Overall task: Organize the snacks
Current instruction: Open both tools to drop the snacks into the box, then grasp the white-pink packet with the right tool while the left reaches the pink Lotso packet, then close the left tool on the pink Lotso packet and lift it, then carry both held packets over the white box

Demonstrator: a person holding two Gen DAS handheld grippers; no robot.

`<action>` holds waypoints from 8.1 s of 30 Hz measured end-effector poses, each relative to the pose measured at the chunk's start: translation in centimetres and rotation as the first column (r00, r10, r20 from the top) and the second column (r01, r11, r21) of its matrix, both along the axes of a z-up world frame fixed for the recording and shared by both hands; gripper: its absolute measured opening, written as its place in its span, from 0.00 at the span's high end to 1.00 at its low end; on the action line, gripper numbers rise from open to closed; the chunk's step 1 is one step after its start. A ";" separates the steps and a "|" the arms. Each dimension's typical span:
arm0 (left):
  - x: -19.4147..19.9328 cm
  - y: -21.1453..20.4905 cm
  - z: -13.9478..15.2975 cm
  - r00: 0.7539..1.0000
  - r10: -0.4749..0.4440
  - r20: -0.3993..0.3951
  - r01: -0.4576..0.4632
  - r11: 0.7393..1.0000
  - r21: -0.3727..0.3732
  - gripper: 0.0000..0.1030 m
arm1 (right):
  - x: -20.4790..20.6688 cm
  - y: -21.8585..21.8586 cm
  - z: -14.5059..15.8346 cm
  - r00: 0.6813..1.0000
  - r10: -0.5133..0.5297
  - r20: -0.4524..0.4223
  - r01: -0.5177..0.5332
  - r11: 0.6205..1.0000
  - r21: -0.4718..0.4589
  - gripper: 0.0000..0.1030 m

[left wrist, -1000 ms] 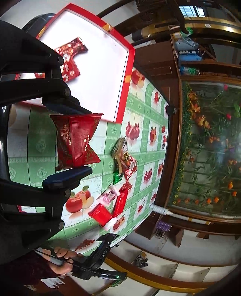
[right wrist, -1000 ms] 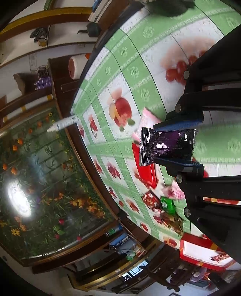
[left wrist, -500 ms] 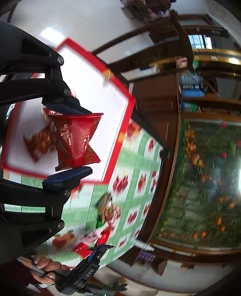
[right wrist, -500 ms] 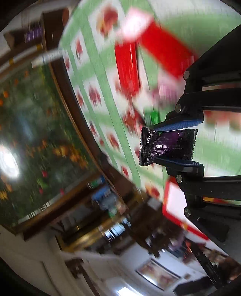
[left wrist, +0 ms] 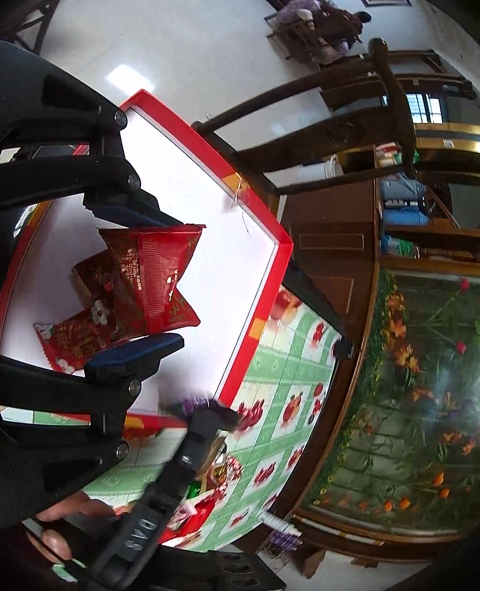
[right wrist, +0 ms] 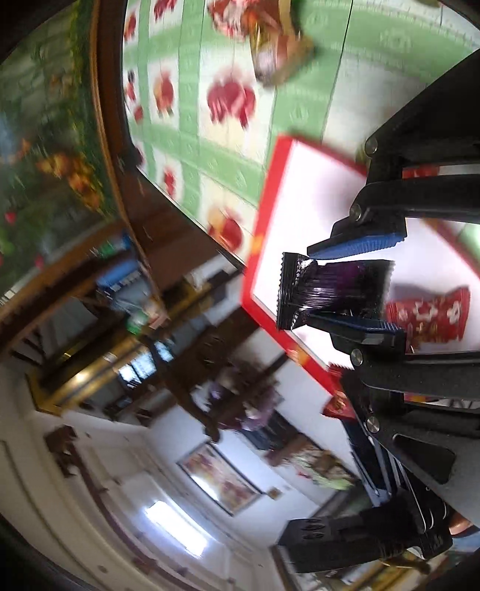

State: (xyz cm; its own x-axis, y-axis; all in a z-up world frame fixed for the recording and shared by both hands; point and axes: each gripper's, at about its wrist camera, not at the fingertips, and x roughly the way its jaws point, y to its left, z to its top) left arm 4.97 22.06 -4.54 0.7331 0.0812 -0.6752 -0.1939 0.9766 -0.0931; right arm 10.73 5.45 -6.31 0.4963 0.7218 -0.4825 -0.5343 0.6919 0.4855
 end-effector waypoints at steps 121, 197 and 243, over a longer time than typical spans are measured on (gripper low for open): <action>11.3 -35.2 -5.5 0.681 -0.628 -0.377 0.706 0.699 0.112 0.27 | 0.8 -29.3 -3.7 0.956 -0.250 -0.152 0.127 0.823 -0.554 0.61; -0.1 -17.7 2.5 0.921 -0.380 -0.083 0.376 0.925 -0.057 0.62 | 2.8 -38.3 -2.2 0.766 -0.616 -0.185 0.579 0.786 -0.219 0.65; -2.6 -2.5 2.7 0.992 -0.127 0.025 0.128 0.990 -0.058 0.62 | -0.2 -17.9 2.3 0.971 -0.239 -0.027 0.240 0.948 0.209 0.65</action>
State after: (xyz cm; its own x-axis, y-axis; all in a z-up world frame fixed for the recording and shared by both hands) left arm 2.34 19.57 -1.88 0.7490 -0.0538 -0.6604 -0.0655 0.9858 -0.1546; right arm 10.48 -12.49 -4.01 0.6663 0.6666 -0.3342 -0.3647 0.6822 0.6337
